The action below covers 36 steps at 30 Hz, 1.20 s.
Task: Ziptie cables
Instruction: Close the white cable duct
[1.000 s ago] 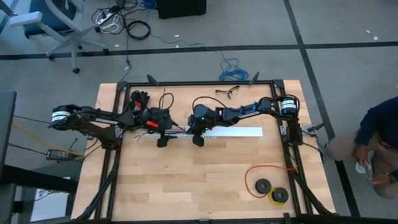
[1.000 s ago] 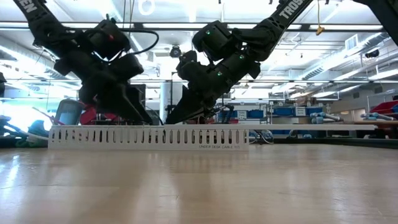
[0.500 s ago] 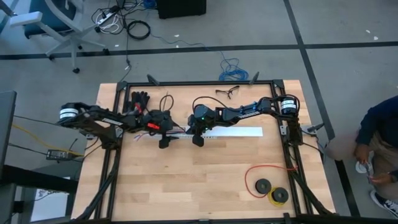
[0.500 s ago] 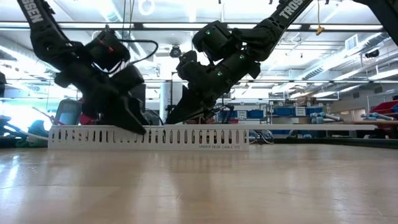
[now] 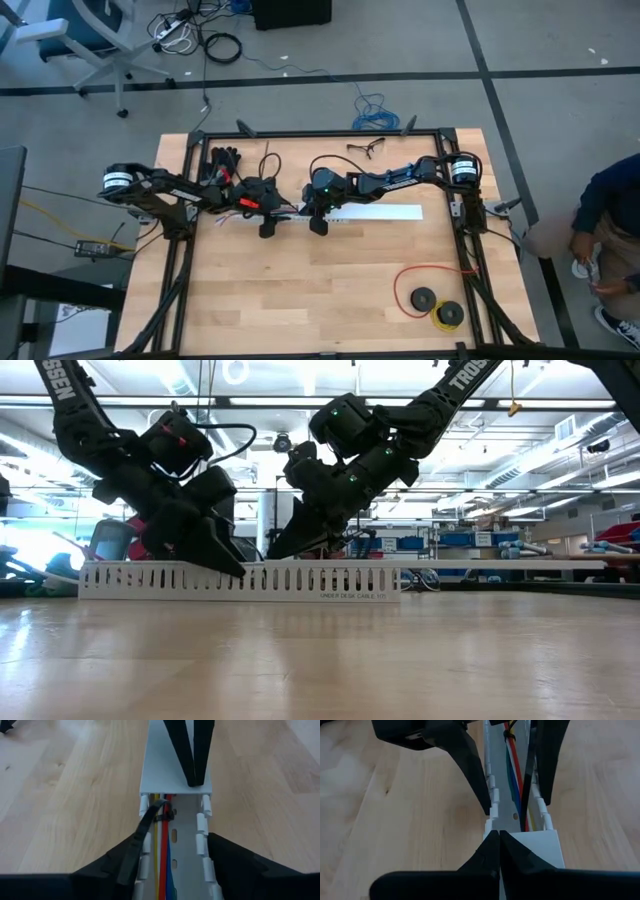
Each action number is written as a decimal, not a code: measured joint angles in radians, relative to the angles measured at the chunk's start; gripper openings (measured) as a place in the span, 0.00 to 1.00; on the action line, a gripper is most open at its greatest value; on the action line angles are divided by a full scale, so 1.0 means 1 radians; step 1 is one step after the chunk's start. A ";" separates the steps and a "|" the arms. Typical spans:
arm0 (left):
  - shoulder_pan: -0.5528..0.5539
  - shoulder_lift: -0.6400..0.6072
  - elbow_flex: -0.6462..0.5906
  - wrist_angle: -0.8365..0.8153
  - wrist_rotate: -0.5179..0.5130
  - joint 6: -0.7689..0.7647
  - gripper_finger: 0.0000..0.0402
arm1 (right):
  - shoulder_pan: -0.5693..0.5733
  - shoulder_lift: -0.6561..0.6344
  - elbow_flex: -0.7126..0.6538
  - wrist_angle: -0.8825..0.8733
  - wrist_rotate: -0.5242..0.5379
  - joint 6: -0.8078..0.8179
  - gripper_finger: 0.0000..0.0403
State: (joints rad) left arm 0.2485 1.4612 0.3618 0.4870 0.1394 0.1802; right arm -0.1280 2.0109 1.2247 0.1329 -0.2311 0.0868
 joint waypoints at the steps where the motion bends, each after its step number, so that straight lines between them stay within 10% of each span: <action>1: 0.000 0.000 0.000 0.000 0.000 0.000 0.56 | 0.000 0.000 0.000 0.000 0.000 0.000 0.00; 23: 0.000 0.000 0.000 0.005 -0.012 -0.001 0.53 | -0.003 -0.028 -0.002 0.204 0.033 -0.085 0.00; 36: 0.000 -0.001 0.001 -0.003 -0.010 -0.005 0.53 | -0.003 -0.067 -0.001 -0.154 0.127 -0.001 0.00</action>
State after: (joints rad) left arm 0.2489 1.4605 0.3626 0.4837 0.1289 0.1749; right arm -0.1308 1.9438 1.2236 -0.0210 -0.1041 0.0858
